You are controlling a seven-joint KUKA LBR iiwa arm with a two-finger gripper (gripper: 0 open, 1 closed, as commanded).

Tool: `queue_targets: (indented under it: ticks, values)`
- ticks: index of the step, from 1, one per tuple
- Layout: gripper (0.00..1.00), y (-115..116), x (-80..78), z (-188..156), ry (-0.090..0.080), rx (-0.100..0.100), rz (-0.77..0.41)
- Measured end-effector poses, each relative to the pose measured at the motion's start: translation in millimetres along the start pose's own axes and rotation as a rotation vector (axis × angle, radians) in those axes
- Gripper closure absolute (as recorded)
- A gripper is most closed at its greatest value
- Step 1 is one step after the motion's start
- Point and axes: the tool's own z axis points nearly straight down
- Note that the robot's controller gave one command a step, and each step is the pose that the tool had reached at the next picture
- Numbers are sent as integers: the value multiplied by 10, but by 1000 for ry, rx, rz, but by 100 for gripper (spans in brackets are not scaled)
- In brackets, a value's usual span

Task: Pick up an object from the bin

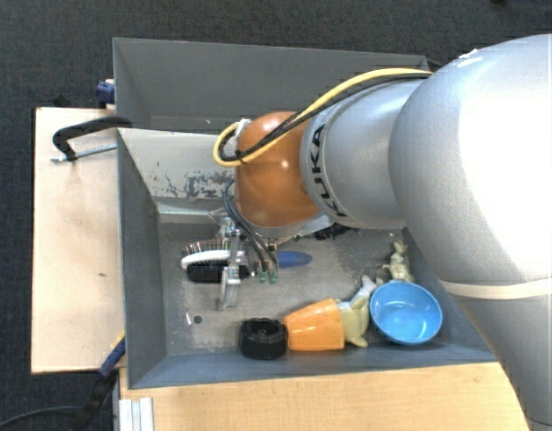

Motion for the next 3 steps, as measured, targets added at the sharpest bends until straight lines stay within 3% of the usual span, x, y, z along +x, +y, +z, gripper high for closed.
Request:
queue_targets:
  ticks: [1,3]
  values:
    - [0,-374,-165,-43,-10,-2,-93]
    - [0,-348,-184,-66,-10,-5,-92]
